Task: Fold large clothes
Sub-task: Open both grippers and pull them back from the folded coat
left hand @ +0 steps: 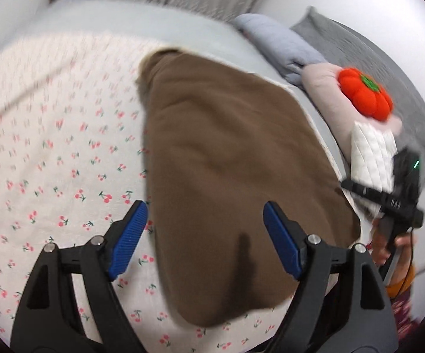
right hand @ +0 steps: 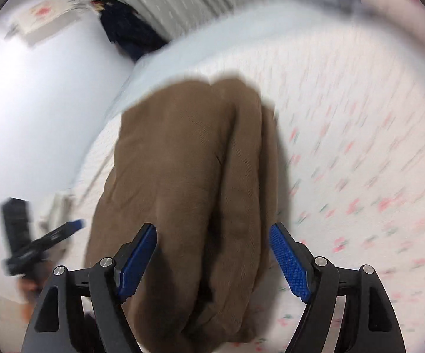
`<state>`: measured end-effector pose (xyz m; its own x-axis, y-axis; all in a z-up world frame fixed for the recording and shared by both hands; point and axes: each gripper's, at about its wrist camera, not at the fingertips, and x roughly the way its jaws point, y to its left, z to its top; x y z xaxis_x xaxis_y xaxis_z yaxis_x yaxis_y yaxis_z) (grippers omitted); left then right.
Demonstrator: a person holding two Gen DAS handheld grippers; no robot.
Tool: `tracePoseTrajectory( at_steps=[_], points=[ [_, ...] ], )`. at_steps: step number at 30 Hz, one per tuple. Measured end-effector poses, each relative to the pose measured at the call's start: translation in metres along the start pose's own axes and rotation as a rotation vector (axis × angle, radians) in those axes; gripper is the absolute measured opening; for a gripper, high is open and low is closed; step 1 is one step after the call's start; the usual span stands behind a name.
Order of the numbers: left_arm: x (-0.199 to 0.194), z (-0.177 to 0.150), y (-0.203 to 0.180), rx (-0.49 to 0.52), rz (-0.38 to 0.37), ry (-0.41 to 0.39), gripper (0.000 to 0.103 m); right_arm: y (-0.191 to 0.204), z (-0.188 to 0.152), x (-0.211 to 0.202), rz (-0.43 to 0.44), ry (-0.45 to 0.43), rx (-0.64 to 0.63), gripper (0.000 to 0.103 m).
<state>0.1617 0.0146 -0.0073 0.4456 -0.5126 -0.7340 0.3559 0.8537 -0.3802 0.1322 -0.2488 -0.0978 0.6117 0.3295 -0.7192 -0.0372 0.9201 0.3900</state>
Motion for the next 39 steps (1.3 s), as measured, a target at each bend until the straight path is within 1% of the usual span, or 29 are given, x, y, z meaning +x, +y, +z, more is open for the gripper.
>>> tracePoseTrajectory(
  at_steps=[2, 3, 5, 6, 7, 8, 9, 10, 11, 12, 14, 16, 18, 21, 22, 23, 24, 25, 26, 28, 32, 34, 36, 39],
  points=[
    [-0.010, -0.015, -0.002, 0.066, 0.007, -0.028, 0.080, 0.029, -0.013, -0.020, -0.063, -0.093, -0.096, 0.079],
    [-0.009, -0.021, -0.008, 0.090, 0.009, -0.036, 0.078, 0.035, -0.016, -0.024, -0.078, -0.115, -0.128, 0.078],
    [-0.005, -0.035, -0.017, 0.139, 0.002, -0.033, 0.070, 0.051, -0.024, -0.027, -0.099, -0.146, -0.201, 0.069],
    [-0.006, -0.046, -0.014, 0.148, -0.005, -0.022, 0.069, 0.041, -0.032, -0.028, -0.096, -0.142, -0.215, 0.067],
    [0.001, -0.054, -0.014, 0.153, -0.014, 0.006, 0.068, 0.046, -0.040, -0.022, -0.089, -0.120, -0.226, 0.063],
    [0.004, -0.060, -0.015, 0.155, -0.011, 0.017, 0.068, 0.045, -0.044, -0.018, -0.092, -0.099, -0.230, 0.058],
    [0.005, -0.066, -0.016, 0.173, 0.007, -0.008, 0.068, 0.047, -0.048, -0.007, -0.112, -0.073, -0.233, 0.056],
    [0.007, -0.073, -0.018, 0.210, 0.017, -0.028, 0.068, 0.040, -0.055, 0.003, -0.143, -0.048, -0.229, 0.056],
    [0.007, -0.077, -0.018, 0.230, 0.013, -0.035, 0.068, 0.032, -0.058, 0.010, -0.138, -0.041, -0.220, 0.056],
    [0.008, -0.080, -0.015, 0.229, -0.001, -0.040, 0.068, 0.012, -0.068, 0.019, -0.123, -0.033, -0.205, 0.055],
    [0.010, -0.085, -0.011, 0.230, -0.022, -0.042, 0.068, -0.008, -0.080, 0.024, -0.094, -0.021, -0.166, 0.055],
    [0.010, -0.088, -0.012, 0.247, -0.014, -0.055, 0.068, -0.015, -0.084, 0.031, -0.080, -0.013, -0.137, 0.055],
    [0.009, -0.090, -0.014, 0.254, 0.004, -0.069, 0.068, -0.012, -0.082, 0.033, -0.089, -0.012, -0.122, 0.056],
    [0.002, -0.088, -0.013, 0.203, 0.024, -0.078, 0.071, 0.004, -0.080, 0.025, -0.134, -0.035, -0.164, 0.058],
    [0.000, -0.086, -0.011, 0.158, 0.038, -0.072, 0.076, 0.010, -0.080, 0.018, -0.140, -0.048, -0.177, 0.060],
    [-0.002, -0.085, -0.008, 0.113, 0.046, -0.071, 0.078, 0.015, -0.081, 0.011, -0.146, -0.056, -0.185, 0.062],
    [-0.005, -0.085, -0.003, 0.049, 0.052, -0.071, 0.078, 0.018, -0.081, 0.006, -0.156, -0.060, -0.191, 0.065],
    [-0.008, -0.085, 0.000, 0.010, 0.056, -0.066, 0.078, 0.021, -0.080, -0.001, -0.186, -0.061, -0.197, 0.076],
    [-0.010, -0.087, 0.002, -0.030, 0.061, -0.059, 0.079, 0.025, -0.084, -0.006, -0.219, -0.065, -0.204, 0.082],
    [-0.017, -0.091, 0.003, -0.082, 0.077, -0.054, 0.079, 0.031, -0.085, -0.018, -0.264, -0.071, -0.210, 0.082],
    [-0.033, -0.098, -0.007, -0.094, 0.153, -0.075, 0.090, 0.038, -0.089, -0.037, -0.276, -0.074, -0.182, 0.083],
    [-0.039, -0.100, -0.012, -0.092, 0.201, -0.069, 0.093, 0.040, -0.091, -0.042, -0.286, -0.067, -0.169, 0.083],
    [-0.042, -0.102, -0.014, -0.084, 0.231, -0.063, 0.095, 0.042, -0.094, -0.045, -0.285, -0.066, -0.162, 0.083],
    [-0.044, -0.107, -0.019, -0.069, 0.283, -0.031, 0.096, 0.047, -0.102, -0.052, -0.285, -0.062, -0.155, 0.083]
  ],
)
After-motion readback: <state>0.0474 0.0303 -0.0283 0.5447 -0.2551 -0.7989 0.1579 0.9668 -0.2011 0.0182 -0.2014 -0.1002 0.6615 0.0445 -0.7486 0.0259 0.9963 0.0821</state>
